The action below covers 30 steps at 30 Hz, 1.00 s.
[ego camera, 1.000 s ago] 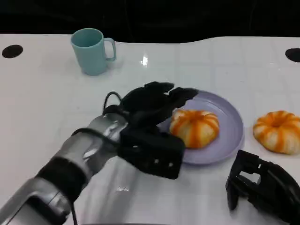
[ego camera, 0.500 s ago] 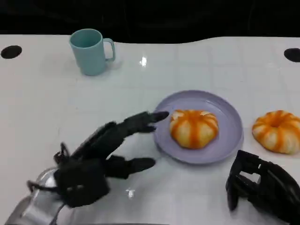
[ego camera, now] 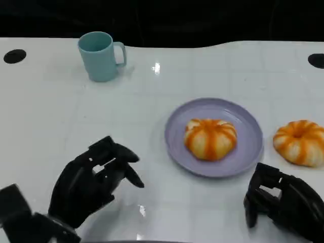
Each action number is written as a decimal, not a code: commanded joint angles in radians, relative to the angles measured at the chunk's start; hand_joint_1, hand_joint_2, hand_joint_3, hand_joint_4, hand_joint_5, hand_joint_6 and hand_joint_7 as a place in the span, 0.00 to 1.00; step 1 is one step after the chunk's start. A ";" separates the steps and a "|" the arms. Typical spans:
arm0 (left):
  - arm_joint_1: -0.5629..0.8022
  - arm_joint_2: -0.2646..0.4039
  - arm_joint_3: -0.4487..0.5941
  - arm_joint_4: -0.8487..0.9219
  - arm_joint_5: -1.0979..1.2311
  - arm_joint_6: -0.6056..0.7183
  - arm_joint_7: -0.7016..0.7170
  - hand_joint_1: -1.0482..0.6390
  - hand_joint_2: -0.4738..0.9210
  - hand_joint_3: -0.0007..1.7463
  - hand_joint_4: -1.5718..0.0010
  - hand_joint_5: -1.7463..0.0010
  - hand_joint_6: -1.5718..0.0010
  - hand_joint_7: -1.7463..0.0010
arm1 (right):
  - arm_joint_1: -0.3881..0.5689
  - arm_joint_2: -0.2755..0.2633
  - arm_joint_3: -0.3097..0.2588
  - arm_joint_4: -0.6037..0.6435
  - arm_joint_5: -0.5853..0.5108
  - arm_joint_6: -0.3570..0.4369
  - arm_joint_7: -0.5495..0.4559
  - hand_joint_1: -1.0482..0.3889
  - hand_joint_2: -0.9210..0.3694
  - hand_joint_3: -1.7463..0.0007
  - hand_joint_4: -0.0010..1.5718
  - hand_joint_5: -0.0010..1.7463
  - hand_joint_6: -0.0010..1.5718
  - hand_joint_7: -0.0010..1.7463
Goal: Grasp the bread from the table and place it into the plate.
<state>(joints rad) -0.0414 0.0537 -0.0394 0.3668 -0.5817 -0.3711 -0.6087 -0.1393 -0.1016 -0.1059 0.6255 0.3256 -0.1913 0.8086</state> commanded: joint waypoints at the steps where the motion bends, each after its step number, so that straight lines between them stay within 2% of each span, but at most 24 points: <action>1: 0.077 -0.043 0.055 -0.078 -0.095 0.136 -0.028 0.16 1.00 0.16 0.49 0.00 0.61 0.04 | 0.007 -0.015 -0.008 -0.002 0.002 -0.002 -0.001 0.33 0.00 0.86 0.47 1.00 0.40 0.92; 5: 0.127 -0.075 0.083 -0.134 -0.125 0.224 -0.029 0.15 1.00 0.13 0.45 0.00 0.55 0.05 | 0.009 -0.016 -0.008 -0.001 0.000 -0.020 0.006 0.33 0.00 0.85 0.47 1.00 0.39 0.92; 11: 0.181 -0.112 0.100 -0.200 -0.137 0.295 -0.048 0.17 1.00 0.12 0.43 0.00 0.54 0.06 | 0.018 -0.019 -0.008 -0.015 0.003 -0.012 0.007 0.32 0.00 0.85 0.47 1.00 0.39 0.92; 17: 0.192 -0.122 0.114 -0.182 -0.096 0.282 -0.062 0.18 1.00 0.12 0.44 0.00 0.57 0.03 | 0.024 -0.021 -0.014 -0.017 0.012 0.009 0.008 0.33 0.00 0.86 0.47 1.00 0.40 0.91; 21: 0.170 -0.123 0.130 -0.139 -0.077 0.270 -0.091 0.18 1.00 0.12 0.45 0.00 0.56 0.07 | 0.019 -0.024 -0.016 -0.003 0.007 -0.009 0.010 0.32 0.00 0.87 0.48 1.00 0.41 0.91; 30: 0.116 -0.123 0.160 -0.064 -0.052 0.263 -0.146 0.17 1.00 0.12 0.45 0.00 0.54 0.08 | -0.011 -0.030 -0.019 0.047 0.003 -0.025 0.012 0.32 0.00 0.86 0.46 1.00 0.39 0.91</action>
<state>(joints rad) 0.0875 -0.0788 0.1053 0.2793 -0.6409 -0.0963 -0.7255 -0.1448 -0.1162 -0.1087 0.6533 0.3257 -0.2126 0.8233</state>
